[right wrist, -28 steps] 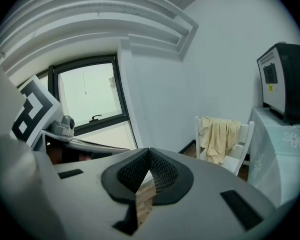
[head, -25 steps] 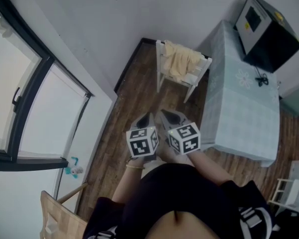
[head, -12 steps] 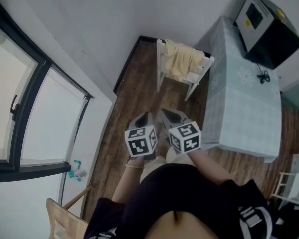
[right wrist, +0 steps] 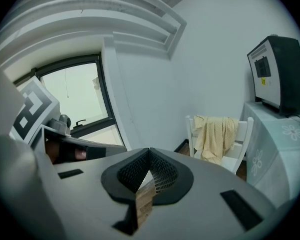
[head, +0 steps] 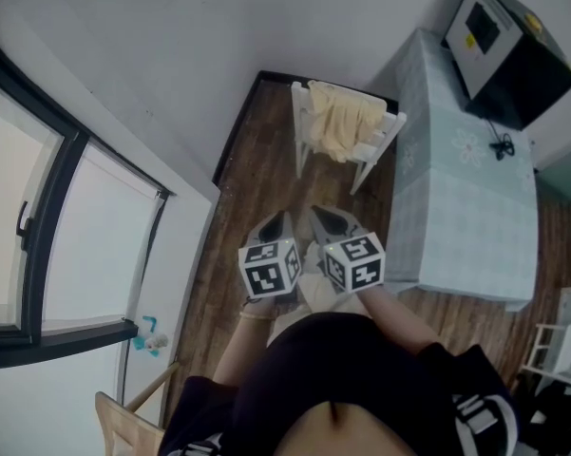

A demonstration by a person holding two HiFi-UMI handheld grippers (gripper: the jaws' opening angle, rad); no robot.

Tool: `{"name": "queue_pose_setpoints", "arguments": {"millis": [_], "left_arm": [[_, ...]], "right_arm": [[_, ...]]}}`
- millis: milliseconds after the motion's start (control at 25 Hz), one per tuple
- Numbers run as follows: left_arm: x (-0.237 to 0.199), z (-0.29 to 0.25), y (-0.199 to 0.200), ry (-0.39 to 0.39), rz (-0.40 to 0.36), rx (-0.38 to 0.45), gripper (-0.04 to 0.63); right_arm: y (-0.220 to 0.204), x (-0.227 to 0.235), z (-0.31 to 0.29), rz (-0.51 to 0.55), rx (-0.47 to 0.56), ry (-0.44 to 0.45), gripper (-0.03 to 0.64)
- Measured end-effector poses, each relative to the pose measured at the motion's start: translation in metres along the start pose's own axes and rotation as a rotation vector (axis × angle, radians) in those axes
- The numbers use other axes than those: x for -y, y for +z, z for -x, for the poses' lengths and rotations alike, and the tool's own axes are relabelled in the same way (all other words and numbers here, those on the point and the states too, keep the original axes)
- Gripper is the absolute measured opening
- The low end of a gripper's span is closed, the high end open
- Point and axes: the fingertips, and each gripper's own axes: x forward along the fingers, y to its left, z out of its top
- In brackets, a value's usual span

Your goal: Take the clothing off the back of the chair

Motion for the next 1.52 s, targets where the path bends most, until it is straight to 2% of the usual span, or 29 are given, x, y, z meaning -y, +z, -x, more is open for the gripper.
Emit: {"name": "queue_pose_setpoints", "arguments": {"millis": [480, 1040, 1280, 1520], "left_arm": [[0.008, -0.067, 0.057, -0.044, -0.033, -0.010, 0.003], [0.030, -0.156, 0.113, -0.112, -0.094, -0.032, 0.002], [0.040, -0.194, 0.130, -0.136, -0.123, -0.045, 0.003], [0.050, -0.225, 0.131, -0.161, -0.133, -0.066, 0.003]], "right_arm": [[0.051, 0.070, -0.032, -0.018, 0.041, -0.098, 0.014], [0.091, 0.161, -0.069, -0.044, 0.066, -0.208, 0.014], [0.100, 0.198, -0.083, -0.050, 0.070, -0.250, 0.014], [0.098, 0.227, -0.090, -0.070, 0.049, -0.286, 0.014]]}}
